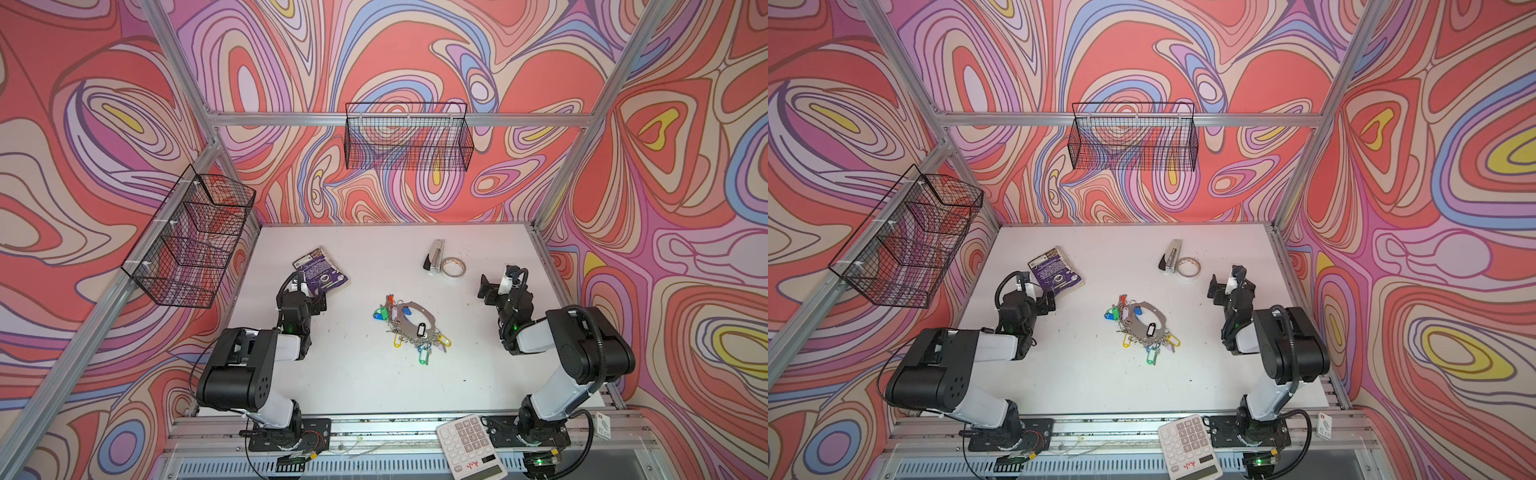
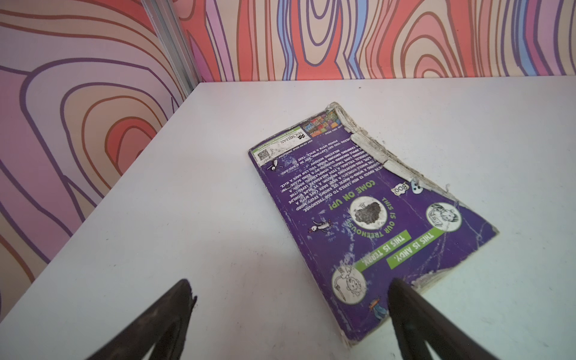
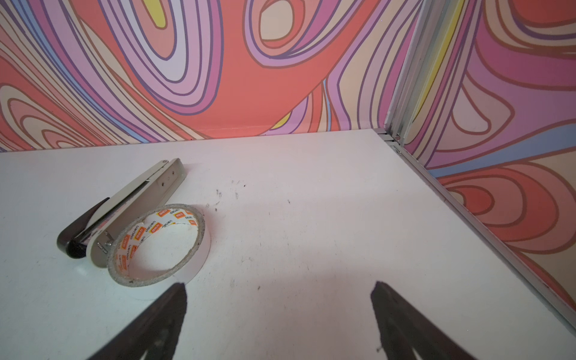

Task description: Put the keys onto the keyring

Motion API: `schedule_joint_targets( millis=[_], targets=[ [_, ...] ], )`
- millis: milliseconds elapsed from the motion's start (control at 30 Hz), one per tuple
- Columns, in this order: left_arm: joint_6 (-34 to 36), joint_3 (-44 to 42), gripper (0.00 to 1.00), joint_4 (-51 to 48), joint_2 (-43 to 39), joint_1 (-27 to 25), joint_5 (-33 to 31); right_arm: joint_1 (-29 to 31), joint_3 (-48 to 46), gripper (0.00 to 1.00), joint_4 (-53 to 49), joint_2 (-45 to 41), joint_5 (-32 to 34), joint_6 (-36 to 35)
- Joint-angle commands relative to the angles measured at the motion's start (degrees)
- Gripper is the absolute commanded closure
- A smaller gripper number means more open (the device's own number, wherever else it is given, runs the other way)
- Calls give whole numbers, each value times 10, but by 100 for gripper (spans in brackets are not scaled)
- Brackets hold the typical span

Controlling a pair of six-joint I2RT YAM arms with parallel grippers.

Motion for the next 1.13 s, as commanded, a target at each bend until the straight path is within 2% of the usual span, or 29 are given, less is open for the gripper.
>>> schedule_joint_targets(
  millis=[0, 1100],
  targets=[
    [3, 1, 0, 1, -1, 0, 2, 4, -1, 2, 6, 5, 1, -6],
    [3, 1, 0, 1, -1, -1, 2, 4, -2, 2, 8, 5, -4, -6]
  ],
)
